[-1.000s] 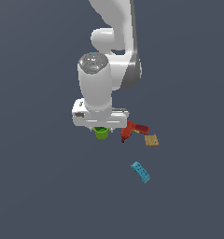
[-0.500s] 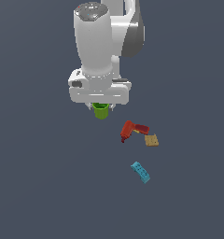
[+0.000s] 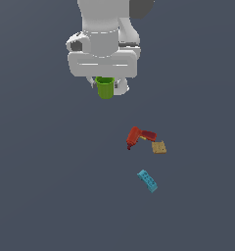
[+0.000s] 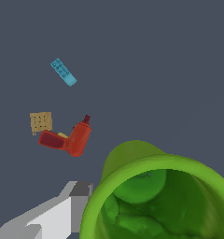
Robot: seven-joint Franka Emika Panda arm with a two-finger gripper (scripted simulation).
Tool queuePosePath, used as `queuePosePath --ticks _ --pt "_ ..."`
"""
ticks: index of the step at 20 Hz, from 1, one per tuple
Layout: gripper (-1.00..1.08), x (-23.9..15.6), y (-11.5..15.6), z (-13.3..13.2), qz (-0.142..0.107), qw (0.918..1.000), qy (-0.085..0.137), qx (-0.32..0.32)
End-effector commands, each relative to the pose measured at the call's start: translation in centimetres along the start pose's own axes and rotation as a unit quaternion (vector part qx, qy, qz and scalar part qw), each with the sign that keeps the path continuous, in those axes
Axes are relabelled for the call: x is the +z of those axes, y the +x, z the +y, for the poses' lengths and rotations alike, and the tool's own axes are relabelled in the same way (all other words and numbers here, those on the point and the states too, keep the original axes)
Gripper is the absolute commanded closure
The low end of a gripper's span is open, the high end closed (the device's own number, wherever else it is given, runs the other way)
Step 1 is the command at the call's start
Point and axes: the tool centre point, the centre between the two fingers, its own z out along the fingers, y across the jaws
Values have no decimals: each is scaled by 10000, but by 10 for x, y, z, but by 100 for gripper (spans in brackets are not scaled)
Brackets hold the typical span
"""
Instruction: Pick up a designated object from a clutter of objects.
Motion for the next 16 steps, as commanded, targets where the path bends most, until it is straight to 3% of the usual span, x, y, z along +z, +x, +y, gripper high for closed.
queuePosePath --ticks 1,8,16 --pt "108 -19 -10 0 1 10000 -1 0" --pt "108 -57 -29 1 1 10000 -1 0" --pt "108 -72 -35 1 1 10000 -1 0"
